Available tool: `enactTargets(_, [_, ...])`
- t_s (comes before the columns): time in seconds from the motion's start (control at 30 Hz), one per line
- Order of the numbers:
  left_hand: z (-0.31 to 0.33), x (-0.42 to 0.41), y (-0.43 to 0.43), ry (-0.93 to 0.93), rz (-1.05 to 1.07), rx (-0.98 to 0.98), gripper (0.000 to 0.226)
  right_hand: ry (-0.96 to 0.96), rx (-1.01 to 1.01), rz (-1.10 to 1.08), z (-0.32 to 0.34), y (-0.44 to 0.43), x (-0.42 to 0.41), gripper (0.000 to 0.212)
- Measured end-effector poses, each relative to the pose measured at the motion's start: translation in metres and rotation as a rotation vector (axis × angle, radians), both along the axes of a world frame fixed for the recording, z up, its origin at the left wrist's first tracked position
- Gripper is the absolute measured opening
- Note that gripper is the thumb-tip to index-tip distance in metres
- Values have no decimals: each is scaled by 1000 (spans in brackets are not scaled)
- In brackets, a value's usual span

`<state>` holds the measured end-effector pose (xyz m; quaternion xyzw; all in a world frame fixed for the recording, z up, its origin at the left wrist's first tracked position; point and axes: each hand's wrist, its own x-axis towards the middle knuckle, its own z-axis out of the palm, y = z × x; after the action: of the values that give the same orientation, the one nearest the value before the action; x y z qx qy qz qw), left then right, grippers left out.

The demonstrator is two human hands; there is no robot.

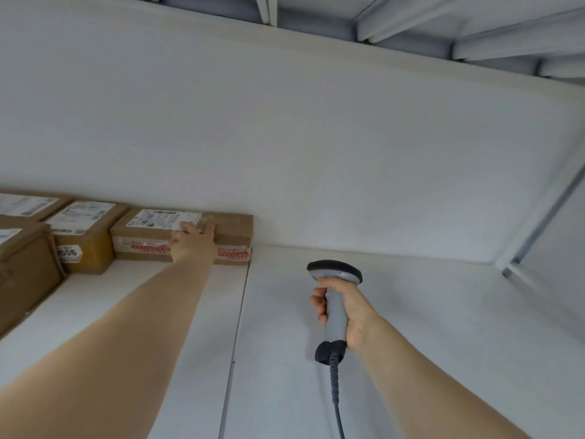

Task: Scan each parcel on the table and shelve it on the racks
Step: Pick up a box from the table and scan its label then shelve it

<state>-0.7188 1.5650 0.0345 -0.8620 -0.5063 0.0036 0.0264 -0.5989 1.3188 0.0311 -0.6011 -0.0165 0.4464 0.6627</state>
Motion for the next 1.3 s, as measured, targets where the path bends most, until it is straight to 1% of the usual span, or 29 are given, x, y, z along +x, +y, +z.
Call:
enactTargets(0.07, [-1,1,-10,-64,63,-23,80,-1,15,-19,3,-9,1,18])
enactTargets(0.13, [0,4,-33,-78,53,-8,80,-7,31,-20,7,-21,-2,20])
enactTargets(0.27, [3,25,-110,-49,-152,32,77,-5,60,-4,12,-65,-11,23])
enactTargets(0.4, [9,51,-218,-50,-321,15,73,-6,78,19,16,-149,-21,31])
enactTargets(0.47, [10,61,-280,-53,-418,-11,64,-16,89,18,13,-204,-22,37])
enactTargets(0.57, [3,76,-376,-6,-589,-15,39,-38,109,-35,4,-297,-18,38])
enactTargets(0.63, [-2,90,-442,22,-702,-20,34,-66,112,-102,-3,-362,-14,36])
enactTargets(0.77, [-12,119,-572,32,-961,15,39,-69,95,-336,-16,-487,-4,29])
enactTargets(0.93, [-33,161,-713,19,-1283,46,39,-97,84,-620,-26,-623,8,9])
enactTargets(1.0, [-39,177,-764,23,-1397,62,39,-121,82,-730,-33,-670,13,10])
enactTargets(1.1, [-49,201,-832,28,-1532,51,35,-121,50,-882,-44,-732,23,15])
enactTargets(1.2, [-62,236,-892,21,-1624,14,33,-89,41,-1014,-53,-787,40,17])
enactTargets(1.3, [-73,280,-948,10,-1684,-34,32,-66,18,-1121,-61,-841,68,11])
